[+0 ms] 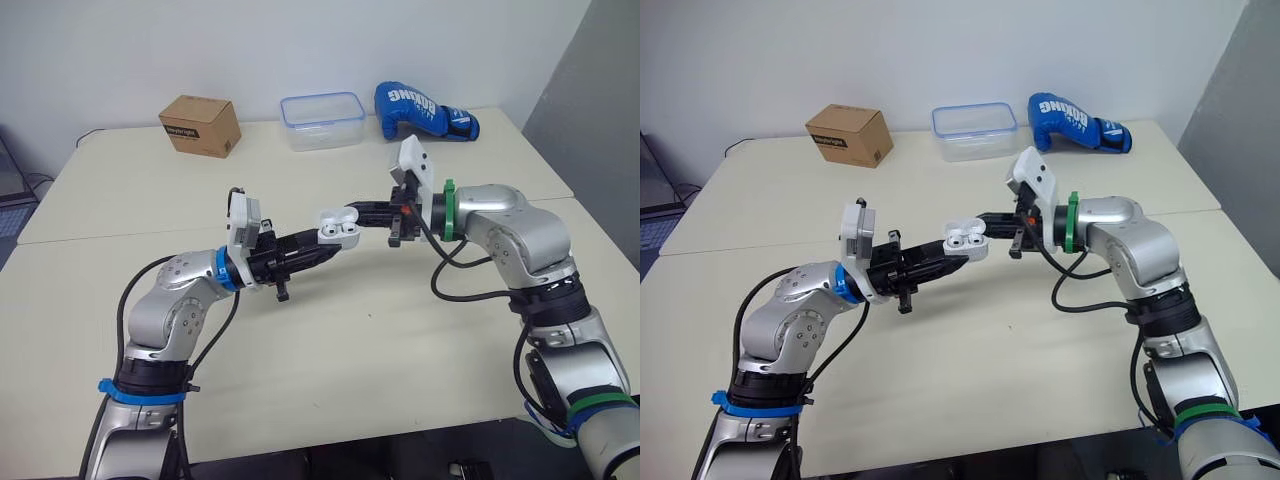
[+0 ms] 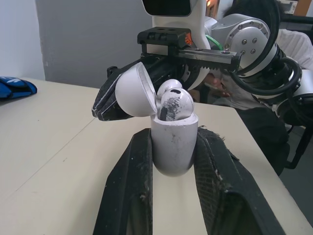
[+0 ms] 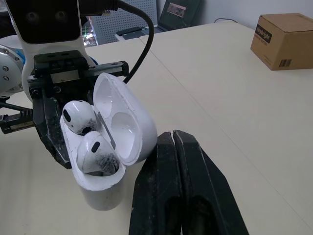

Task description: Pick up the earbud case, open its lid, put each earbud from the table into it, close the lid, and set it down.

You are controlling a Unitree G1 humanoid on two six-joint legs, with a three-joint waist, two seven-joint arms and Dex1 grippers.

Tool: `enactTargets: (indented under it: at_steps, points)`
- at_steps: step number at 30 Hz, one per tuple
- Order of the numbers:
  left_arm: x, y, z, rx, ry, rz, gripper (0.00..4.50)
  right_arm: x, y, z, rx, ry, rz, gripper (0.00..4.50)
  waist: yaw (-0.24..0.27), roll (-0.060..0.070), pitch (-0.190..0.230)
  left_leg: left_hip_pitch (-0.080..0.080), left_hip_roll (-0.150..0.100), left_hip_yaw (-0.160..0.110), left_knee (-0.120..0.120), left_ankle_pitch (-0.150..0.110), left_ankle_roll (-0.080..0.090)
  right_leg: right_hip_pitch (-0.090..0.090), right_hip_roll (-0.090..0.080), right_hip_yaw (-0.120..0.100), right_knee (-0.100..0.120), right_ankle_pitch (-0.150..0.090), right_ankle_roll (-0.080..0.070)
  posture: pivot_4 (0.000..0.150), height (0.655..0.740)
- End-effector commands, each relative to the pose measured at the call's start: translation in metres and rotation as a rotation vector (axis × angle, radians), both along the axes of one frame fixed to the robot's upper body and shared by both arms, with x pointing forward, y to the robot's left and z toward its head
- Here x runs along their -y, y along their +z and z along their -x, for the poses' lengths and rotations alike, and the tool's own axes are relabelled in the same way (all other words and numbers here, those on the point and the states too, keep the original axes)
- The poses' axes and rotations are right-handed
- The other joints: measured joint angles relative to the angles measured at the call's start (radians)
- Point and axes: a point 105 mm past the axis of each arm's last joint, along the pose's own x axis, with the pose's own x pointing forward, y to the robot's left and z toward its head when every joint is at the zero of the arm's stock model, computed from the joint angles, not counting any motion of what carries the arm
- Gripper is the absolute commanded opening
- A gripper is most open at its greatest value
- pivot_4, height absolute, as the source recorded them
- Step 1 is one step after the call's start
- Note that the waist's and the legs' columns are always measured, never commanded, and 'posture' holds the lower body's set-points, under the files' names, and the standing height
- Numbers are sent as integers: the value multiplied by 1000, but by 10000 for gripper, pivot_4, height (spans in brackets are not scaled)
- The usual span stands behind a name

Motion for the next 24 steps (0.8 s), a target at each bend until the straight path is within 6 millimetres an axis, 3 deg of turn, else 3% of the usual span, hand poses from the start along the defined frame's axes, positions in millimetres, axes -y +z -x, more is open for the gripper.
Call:
enactTargets:
  at_steps: [1, 16, 24]
  points:
    - [2, 7, 3, 19, -11, 19, 8042, -4, 21, 7, 79, 41, -17, 457, 0, 0, 0, 0, 0, 0, 0, 0, 0, 0, 0, 0, 0, 0, 0, 1500, 7400]
    - [-6, 8, -4, 4, 24, 32, 8042, 2, 34, 20, 115, 56, -30, 457, 0, 0, 0, 0, 0, 0, 0, 0, 0, 0, 0, 0, 0, 0, 0, 1500, 7400]
    - [-5, 12, -6, 16, 28, 41, 8042, 0, 12, 25, 110, 58, 53, 457, 0, 0, 0, 0, 0, 0, 0, 0, 0, 0, 0, 0, 0, 0, 0, 1500, 7400]
